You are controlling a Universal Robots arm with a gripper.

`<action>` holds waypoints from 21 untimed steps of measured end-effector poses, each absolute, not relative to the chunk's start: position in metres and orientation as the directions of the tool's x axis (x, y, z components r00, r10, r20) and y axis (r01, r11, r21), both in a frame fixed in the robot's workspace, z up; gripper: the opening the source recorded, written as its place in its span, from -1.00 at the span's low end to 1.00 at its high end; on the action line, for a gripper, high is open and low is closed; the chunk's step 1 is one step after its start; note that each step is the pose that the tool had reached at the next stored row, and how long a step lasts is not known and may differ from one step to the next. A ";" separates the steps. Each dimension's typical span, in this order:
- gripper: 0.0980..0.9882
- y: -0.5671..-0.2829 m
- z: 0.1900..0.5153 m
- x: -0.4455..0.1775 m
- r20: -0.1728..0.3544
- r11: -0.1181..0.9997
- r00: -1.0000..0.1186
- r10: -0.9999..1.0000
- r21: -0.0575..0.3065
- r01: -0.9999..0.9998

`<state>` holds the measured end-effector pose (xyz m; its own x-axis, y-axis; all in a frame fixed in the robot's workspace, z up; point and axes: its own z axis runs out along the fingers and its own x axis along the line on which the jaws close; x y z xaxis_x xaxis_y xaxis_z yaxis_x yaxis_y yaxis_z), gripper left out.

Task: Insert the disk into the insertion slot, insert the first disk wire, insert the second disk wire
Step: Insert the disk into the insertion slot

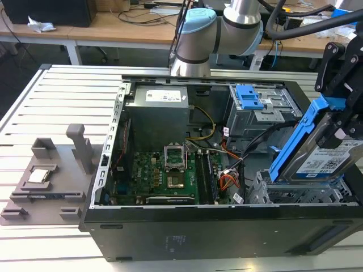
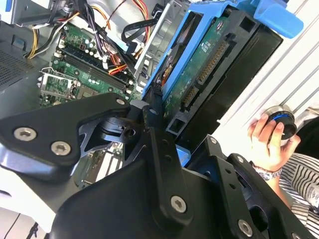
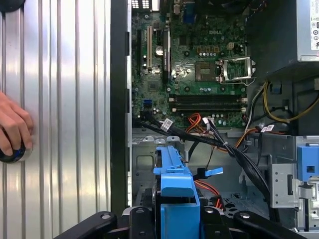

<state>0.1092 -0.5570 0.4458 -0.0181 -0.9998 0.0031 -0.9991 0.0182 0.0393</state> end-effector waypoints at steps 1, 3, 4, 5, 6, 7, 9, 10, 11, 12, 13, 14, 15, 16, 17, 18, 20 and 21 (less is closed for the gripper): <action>-0.41 -0.557 0.445 0.109 0.003 0.018 -0.018 -1.000 0.039 -0.999; -0.41 -0.557 0.443 0.109 0.003 0.018 -0.018 -1.000 0.039 -0.999; -0.41 -0.556 0.441 0.109 0.003 0.018 -0.018 -1.000 0.039 -0.999; -0.41 -0.555 0.440 0.109 0.003 0.018 -0.018 -1.000 0.039 -0.999; -0.41 -0.554 0.439 0.108 0.003 0.018 -0.018 -1.000 0.039 -0.999; -0.41 -0.552 0.439 0.108 0.003 0.018 -0.018 -1.000 0.039 -0.999; -0.41 -0.550 0.438 0.107 0.003 0.018 -0.018 -1.000 0.039 -0.999; -0.41 -0.549 0.437 0.107 0.003 0.018 -0.017 -1.000 0.039 -0.999; -0.41 -0.546 0.435 0.107 0.003 0.018 -0.018 -1.000 0.039 -0.999; -0.41 -0.546 0.433 0.107 0.003 0.018 -0.018 -1.000 0.039 -0.999; -0.41 -0.546 0.432 0.107 0.003 0.018 -0.018 -1.000 0.039 -0.999; -0.41 -0.546 0.430 0.107 0.003 0.018 -0.018 -1.000 0.039 -0.999; -0.41 -0.546 0.429 0.107 0.003 0.018 -0.018 -1.000 0.039 -0.999; -0.41 -0.546 0.428 0.107 0.003 0.018 -0.018 -1.000 0.039 -0.999; -0.41 -0.546 0.425 0.107 0.003 0.018 -0.018 -1.000 0.039 -0.999; -0.41 -0.546 0.423 0.107 0.003 0.018 -0.018 -1.000 0.039 -0.999; -0.41 -0.546 0.420 0.107 0.003 0.018 -0.018 -1.000 0.039 -0.999; -0.41 -0.546 0.419 0.107 0.003 0.018 -0.018 -1.000 0.039 -0.999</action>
<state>0.1070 -0.5461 0.4189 -0.0177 -0.9998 0.0032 -0.9991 0.0178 0.0393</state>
